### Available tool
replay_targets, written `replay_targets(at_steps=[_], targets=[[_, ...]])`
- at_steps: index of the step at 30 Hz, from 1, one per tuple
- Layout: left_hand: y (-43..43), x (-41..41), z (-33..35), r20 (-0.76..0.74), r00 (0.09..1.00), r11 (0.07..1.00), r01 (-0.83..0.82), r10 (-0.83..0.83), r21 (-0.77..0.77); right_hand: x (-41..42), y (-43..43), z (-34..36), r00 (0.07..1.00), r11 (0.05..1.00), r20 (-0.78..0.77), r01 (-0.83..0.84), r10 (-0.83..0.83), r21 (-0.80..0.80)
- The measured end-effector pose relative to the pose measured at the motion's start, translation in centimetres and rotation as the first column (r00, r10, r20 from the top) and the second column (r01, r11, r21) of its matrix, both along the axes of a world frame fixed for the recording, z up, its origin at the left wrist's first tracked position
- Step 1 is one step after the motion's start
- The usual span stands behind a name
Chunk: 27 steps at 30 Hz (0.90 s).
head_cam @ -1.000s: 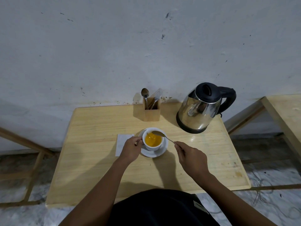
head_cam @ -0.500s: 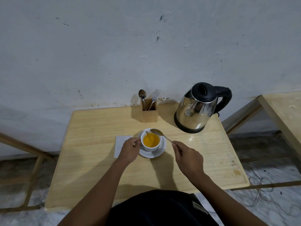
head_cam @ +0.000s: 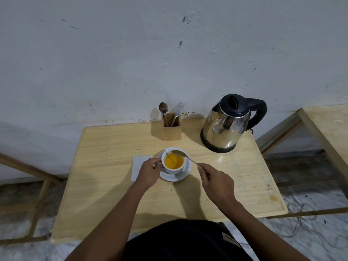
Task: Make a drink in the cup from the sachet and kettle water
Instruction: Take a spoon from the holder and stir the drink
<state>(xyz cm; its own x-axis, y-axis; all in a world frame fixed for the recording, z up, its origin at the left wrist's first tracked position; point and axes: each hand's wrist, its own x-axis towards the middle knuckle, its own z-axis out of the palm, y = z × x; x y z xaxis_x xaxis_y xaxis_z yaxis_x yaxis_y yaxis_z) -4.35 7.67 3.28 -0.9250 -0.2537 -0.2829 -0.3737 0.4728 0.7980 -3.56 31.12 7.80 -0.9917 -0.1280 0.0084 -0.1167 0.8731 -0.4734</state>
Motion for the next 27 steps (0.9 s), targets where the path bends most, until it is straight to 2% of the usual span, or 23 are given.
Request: replay_targets(at_steps=[13, 16, 19, 21, 23, 27], targets=[[0.1, 0.1, 0.0, 0.006, 1.000, 1.000, -0.012, 0.012, -0.011, 0.4, 0.1, -0.4, 0.999, 0.999, -0.027, 0.032, -0.033, -0.033], [0.1, 0.1, -0.1, 0.000, 1.000, 1.000, -0.008, 0.008, -0.010, 0.5, 0.3, -0.3, 0.985, 0.966, 0.154, 0.109, -0.073, -0.235], [0.2, 0.0, 0.2, -0.008, 1.000, 1.000, -0.009, 0.009, -0.009, -0.2, 1.0, -0.2, 0.939, 0.813, 0.320, 0.283, -0.126, -0.509], [0.3, 0.0, 0.2, -0.006, 1.000, 1.000, -0.015, 0.015, -0.011, -0.7, 1.5, -0.6, 0.911, 0.702, 0.380, 0.374, -0.158, -0.606], [0.3, 0.0, 0.2, -0.003, 1.000, 1.000, -0.020, 0.020, -0.014, -1.0, 2.2, -1.3, 0.893, 0.678, 0.415, 0.415, -0.175, -0.607], [0.3, 0.1, 0.0, 0.007, 1.000, 0.999, -0.029, 0.029, -0.014, -1.9, 3.2, -3.6, 0.874, 0.762, 0.441, 0.426, -0.206, -0.488]])
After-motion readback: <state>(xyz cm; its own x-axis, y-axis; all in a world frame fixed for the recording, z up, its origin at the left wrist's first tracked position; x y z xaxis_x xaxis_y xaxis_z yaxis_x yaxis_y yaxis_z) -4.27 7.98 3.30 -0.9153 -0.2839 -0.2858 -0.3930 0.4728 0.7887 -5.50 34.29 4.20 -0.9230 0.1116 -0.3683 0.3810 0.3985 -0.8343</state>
